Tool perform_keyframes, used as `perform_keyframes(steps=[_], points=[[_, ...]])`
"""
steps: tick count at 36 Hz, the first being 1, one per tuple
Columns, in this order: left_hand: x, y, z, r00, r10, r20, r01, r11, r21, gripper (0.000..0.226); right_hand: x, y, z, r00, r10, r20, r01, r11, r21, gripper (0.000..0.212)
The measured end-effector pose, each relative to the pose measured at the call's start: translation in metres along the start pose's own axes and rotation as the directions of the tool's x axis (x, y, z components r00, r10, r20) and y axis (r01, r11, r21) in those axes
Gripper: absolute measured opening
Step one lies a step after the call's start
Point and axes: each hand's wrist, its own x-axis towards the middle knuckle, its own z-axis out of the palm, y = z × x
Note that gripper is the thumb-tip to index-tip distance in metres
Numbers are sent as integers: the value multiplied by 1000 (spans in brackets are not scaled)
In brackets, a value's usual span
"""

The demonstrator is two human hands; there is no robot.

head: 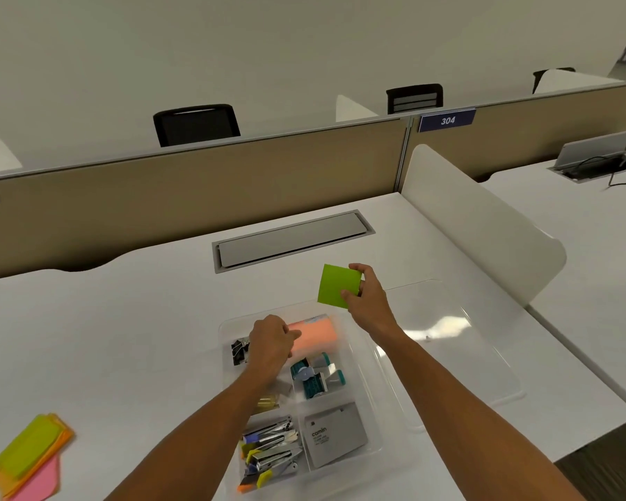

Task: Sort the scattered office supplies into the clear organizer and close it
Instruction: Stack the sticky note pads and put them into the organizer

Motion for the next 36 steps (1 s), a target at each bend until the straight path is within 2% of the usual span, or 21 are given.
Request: perform_keyframes(steps=[4,8,13,18,20,23,26,33,36], points=[[-5,-1,-8,999,19,-31,-18,999,31,26,-1,0,3,997,44,59,-41,998,-53,54],[-11,-8,-22,994,9,-112,-14,999,-42,27,-3,1,9,992,65,107,-54,994,-99,55],[-22,-33,-46,978,-10,-210,4,1000,-26,34,-8,-3,27,988,49,150,-14,973,-229,61],[-37,-57,-73,955,-93,-280,91,996,-19,40,-12,-10,47,973,53,226,36,927,-374,68],[-43,-65,-83,942,-132,-310,124,991,-47,41,-13,-10,53,965,54,258,72,887,-456,71],[-51,-79,-96,918,-175,-355,157,984,-80,40,-15,-12,60,958,57,282,136,773,-619,76],[-59,-95,-107,904,-209,-373,191,978,-85,36,-17,-13,63,965,31,260,177,656,-734,67],[-73,-128,-132,861,-299,-412,272,954,-125,34,-14,-26,74,973,43,227,177,491,-853,46],[-79,-140,-140,846,-316,-431,287,949,-132,32,-14,-29,83,970,43,239,186,503,-844,44]])
